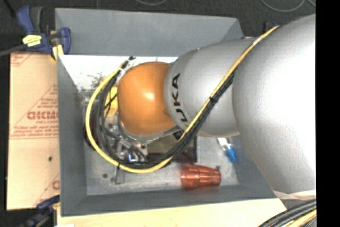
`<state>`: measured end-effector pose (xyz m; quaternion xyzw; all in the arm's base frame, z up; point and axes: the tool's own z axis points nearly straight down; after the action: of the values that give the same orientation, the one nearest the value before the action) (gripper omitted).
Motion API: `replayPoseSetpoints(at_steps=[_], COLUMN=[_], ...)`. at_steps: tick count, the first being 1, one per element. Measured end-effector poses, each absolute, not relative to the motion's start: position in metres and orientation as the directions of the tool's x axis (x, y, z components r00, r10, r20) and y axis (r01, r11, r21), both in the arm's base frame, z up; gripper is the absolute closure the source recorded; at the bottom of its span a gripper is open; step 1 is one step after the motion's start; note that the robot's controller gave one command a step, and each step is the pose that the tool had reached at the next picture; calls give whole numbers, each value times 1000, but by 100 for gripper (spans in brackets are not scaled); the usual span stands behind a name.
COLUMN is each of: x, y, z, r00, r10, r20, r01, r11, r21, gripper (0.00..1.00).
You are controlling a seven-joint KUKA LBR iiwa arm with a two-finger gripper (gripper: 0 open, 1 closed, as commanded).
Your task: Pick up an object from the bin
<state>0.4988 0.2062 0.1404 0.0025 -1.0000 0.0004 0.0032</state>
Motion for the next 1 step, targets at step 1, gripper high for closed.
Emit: replayPoseSetpoints(at_steps=[1], x=[501], y=[205], z=[145], r00=[-1000], r10=[0], r20=[-1], r01=[0], r11=[1000], r21=[1], gripper=[0])
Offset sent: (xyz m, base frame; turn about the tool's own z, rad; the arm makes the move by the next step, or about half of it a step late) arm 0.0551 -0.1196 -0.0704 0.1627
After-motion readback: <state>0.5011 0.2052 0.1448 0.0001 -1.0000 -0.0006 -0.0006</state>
